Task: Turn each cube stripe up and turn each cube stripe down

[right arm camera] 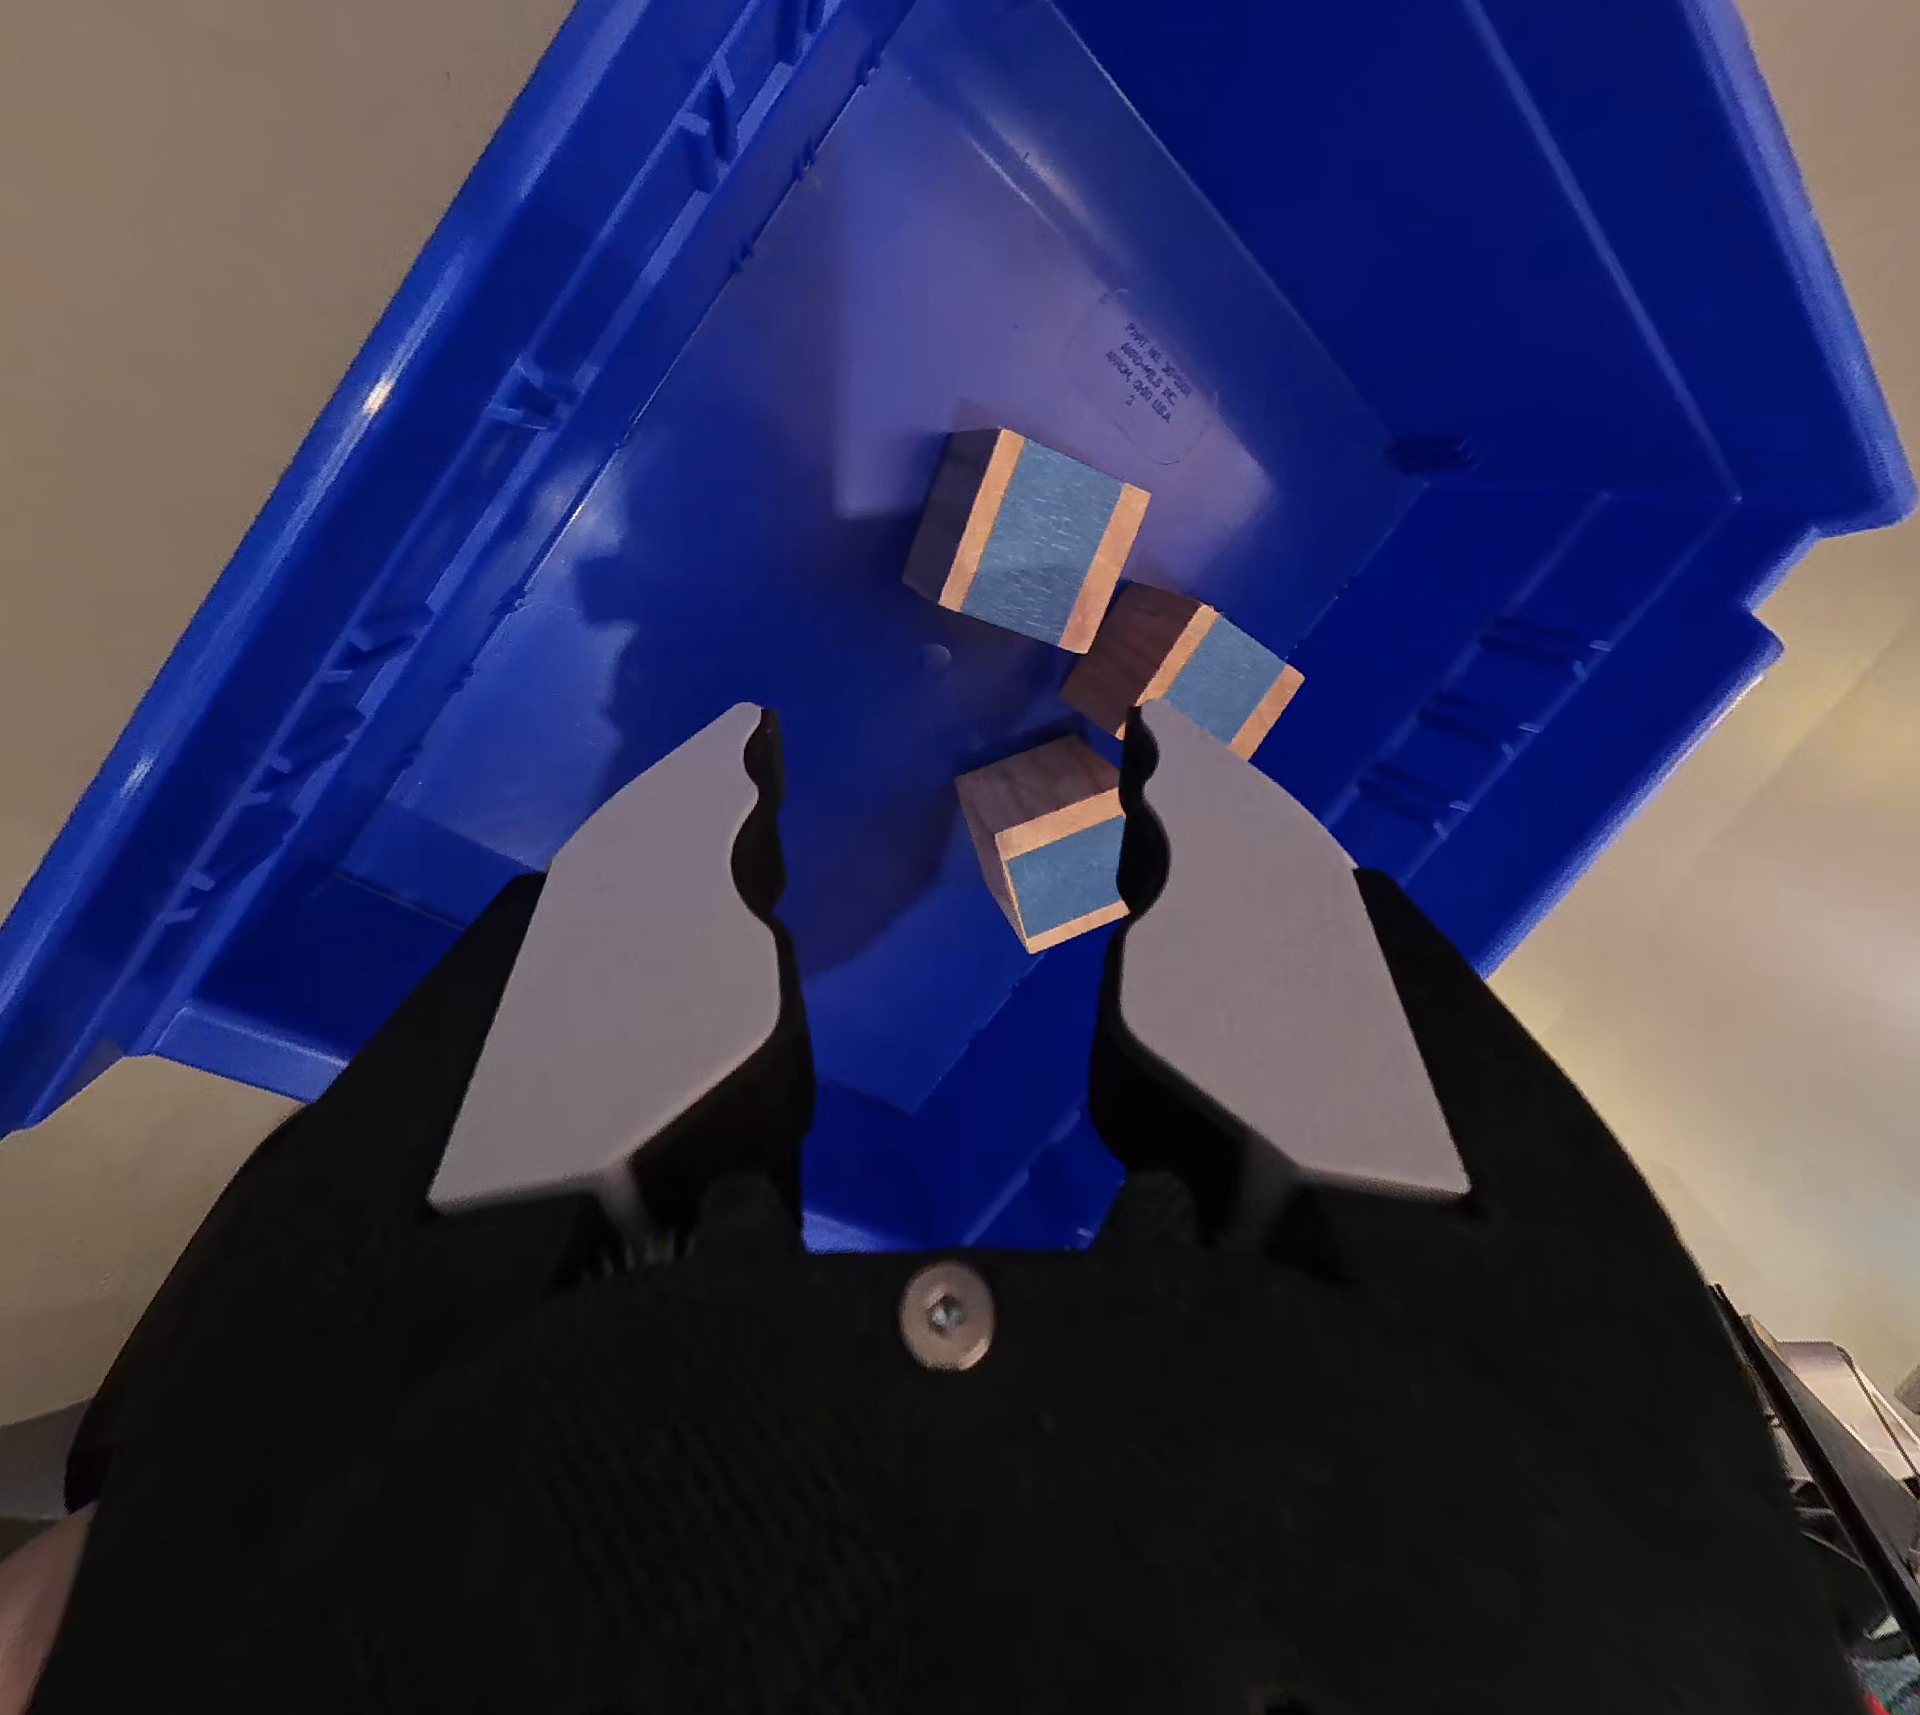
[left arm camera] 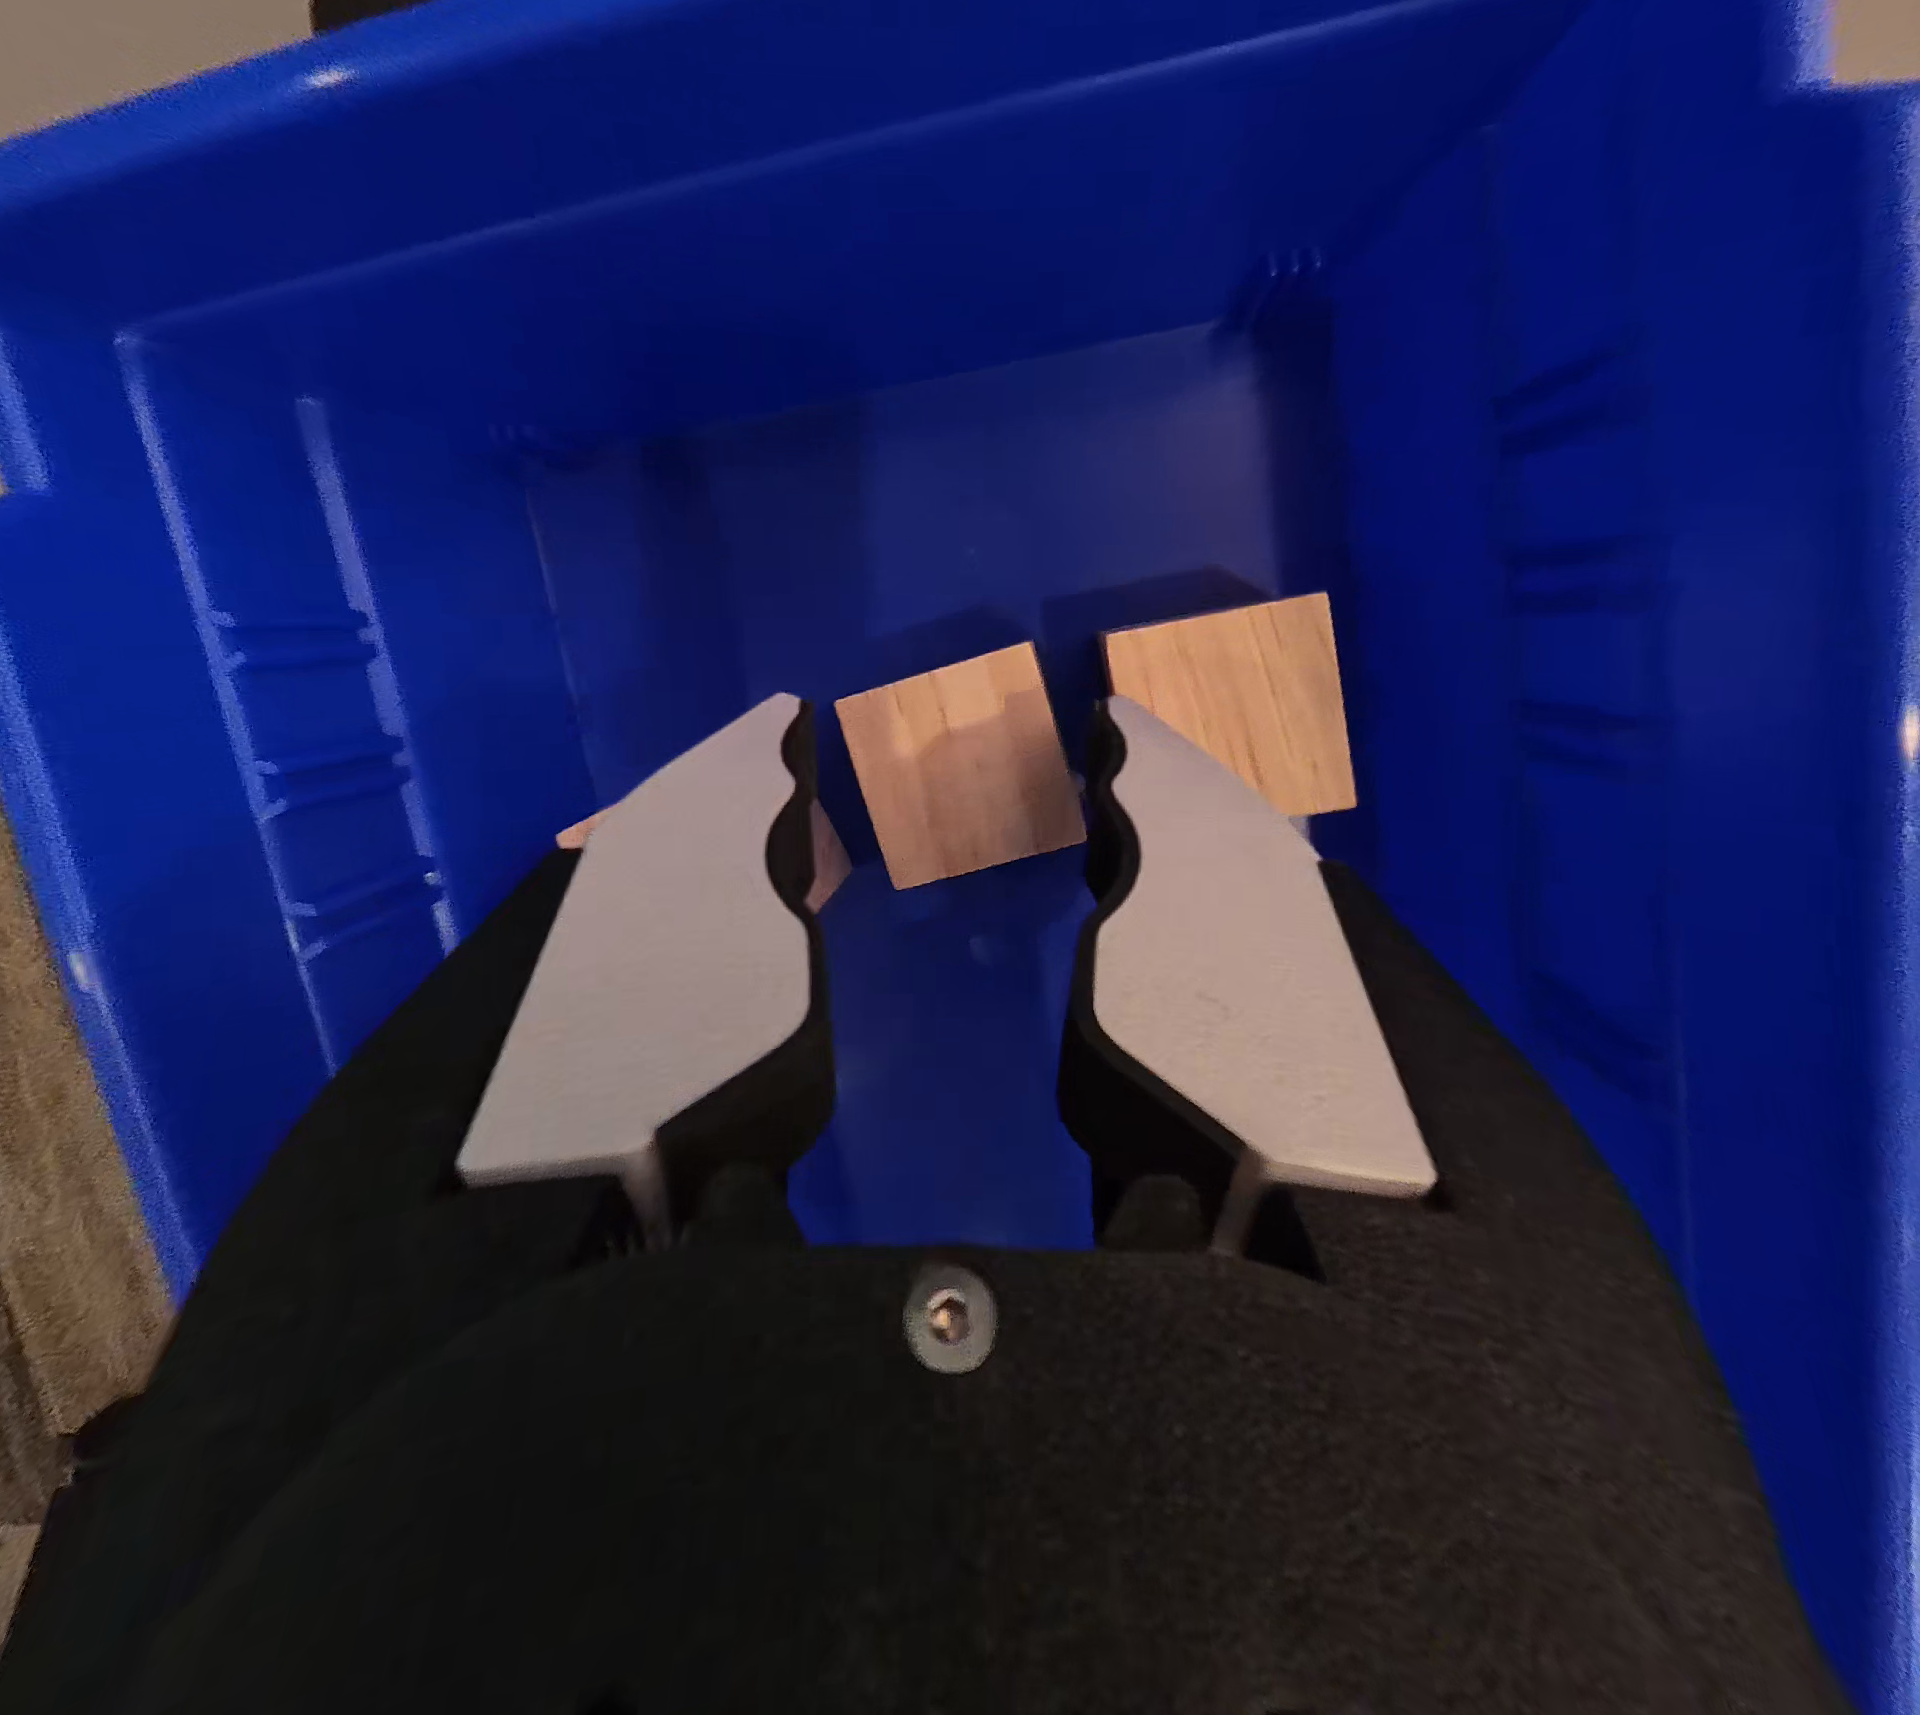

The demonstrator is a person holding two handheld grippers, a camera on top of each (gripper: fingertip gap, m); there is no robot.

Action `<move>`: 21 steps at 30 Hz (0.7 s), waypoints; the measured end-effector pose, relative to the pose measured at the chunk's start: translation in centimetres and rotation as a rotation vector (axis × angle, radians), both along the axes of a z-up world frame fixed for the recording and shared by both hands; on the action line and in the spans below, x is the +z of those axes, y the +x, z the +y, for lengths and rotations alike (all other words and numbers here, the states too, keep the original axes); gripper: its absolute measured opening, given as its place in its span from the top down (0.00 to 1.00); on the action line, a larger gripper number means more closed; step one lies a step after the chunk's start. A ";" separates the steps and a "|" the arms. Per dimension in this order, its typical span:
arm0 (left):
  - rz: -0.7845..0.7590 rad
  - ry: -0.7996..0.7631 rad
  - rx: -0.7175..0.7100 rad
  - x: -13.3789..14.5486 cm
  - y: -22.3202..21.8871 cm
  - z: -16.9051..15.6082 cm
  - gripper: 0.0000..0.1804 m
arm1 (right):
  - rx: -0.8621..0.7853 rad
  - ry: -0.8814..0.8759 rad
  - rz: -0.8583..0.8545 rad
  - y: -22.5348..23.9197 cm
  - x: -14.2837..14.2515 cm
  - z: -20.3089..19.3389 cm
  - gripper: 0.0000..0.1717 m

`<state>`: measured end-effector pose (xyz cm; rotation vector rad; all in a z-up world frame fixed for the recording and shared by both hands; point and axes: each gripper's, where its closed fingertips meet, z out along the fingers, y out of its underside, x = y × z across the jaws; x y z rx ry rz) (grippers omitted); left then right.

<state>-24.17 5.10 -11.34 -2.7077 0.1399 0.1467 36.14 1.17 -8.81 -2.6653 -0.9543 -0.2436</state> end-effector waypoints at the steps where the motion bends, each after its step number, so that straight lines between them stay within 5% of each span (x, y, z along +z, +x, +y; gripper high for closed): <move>1: -0.005 -0.007 0.007 -0.1 0.0 0.0 0.72 | 0.001 -0.001 -0.003 0.0 0.0 0.0 0.62; 21: 0.103 -0.158 -0.014 -2.1 -0.4 -1.1 0.75 | 0.026 -0.021 -0.063 -0.5 -0.6 -0.1 0.63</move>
